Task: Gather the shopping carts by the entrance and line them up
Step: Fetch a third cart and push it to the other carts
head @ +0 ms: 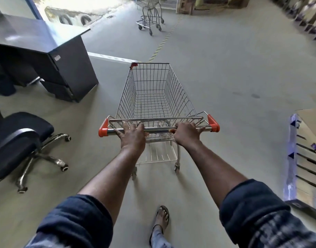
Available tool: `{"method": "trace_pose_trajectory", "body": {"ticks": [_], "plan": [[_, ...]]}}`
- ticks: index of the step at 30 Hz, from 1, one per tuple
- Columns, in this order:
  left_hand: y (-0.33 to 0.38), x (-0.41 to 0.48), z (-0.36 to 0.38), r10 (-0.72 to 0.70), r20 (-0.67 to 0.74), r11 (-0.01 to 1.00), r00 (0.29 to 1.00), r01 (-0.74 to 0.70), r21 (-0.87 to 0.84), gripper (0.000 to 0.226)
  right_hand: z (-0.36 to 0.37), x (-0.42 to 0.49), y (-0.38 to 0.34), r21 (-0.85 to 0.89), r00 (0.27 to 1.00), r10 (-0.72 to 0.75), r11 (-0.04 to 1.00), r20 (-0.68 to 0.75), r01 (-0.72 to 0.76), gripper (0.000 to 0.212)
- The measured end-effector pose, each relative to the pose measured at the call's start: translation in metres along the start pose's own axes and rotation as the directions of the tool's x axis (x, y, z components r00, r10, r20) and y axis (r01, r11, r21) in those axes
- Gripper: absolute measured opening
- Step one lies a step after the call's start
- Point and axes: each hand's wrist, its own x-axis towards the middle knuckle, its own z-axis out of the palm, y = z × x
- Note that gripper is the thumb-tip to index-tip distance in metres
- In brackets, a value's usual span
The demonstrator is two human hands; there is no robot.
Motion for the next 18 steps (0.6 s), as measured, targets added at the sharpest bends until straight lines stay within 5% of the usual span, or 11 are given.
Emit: {"method": "trace_pose_trajectory", "body": {"ticks": [6, 18], "plan": [[0.013, 0.148, -0.028, 0.015, 0.028, 0.996, 1.000, -0.018, 0.084, 0.056, -0.033, 0.141, -0.016, -0.032, 0.995, -0.097, 0.995, 0.006, 0.097, 0.037], [0.038, 0.427, -0.056, 0.080, -0.030, 0.997, 0.996, -0.080, 0.014, 0.028, -0.069, 0.405, -0.050, -0.071, 0.998, -0.065, 0.995, 0.013, 0.066, 0.047]]}}
